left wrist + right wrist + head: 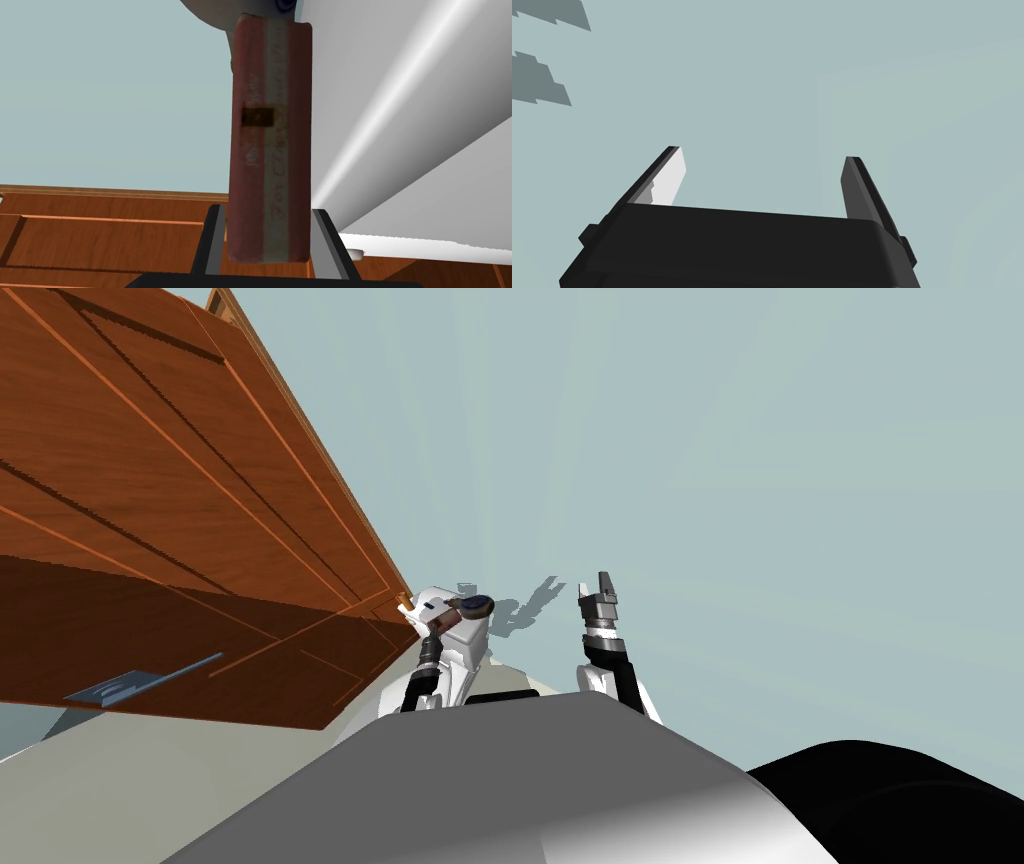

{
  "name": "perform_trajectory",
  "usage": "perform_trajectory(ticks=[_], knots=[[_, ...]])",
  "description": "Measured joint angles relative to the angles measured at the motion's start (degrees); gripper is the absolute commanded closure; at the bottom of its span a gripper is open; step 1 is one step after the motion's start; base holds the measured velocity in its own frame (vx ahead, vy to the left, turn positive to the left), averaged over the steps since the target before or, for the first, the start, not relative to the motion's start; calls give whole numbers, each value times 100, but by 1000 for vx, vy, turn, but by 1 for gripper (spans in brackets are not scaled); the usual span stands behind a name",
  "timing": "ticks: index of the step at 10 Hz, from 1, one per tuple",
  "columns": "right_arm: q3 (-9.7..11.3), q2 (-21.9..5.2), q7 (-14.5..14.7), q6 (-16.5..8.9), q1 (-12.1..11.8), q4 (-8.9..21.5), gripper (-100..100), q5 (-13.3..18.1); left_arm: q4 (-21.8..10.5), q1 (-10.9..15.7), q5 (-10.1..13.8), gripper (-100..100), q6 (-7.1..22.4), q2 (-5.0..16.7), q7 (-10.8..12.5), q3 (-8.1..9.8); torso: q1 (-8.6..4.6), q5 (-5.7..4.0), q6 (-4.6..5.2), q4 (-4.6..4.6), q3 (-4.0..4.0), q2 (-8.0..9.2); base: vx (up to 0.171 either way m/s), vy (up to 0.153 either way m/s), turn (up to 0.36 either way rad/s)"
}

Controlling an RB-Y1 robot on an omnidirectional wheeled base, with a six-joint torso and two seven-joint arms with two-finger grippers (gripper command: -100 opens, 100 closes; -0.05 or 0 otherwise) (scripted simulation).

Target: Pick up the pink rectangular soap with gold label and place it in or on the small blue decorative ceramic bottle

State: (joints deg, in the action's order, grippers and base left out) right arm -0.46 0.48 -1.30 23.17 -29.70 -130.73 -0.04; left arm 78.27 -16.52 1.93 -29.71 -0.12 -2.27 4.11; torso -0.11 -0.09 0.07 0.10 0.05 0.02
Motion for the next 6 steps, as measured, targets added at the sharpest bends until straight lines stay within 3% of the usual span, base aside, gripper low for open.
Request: perform_trajectory(ticks=[1, 6], knots=[[0, 0, 0, 0, 0, 0, 0, 0, -2, -2, 0, 100, 1, 0, 0, 1, -2, -1, 1, 1, 1, 0, -28, -1, 36], [0, 0, 0, 0, 1, 0, 0, 0, -145, 319, 68, 100, 136, 641, -27, 12, -9, -15, -3, 15, 27, 41, -79, 13, 61]])
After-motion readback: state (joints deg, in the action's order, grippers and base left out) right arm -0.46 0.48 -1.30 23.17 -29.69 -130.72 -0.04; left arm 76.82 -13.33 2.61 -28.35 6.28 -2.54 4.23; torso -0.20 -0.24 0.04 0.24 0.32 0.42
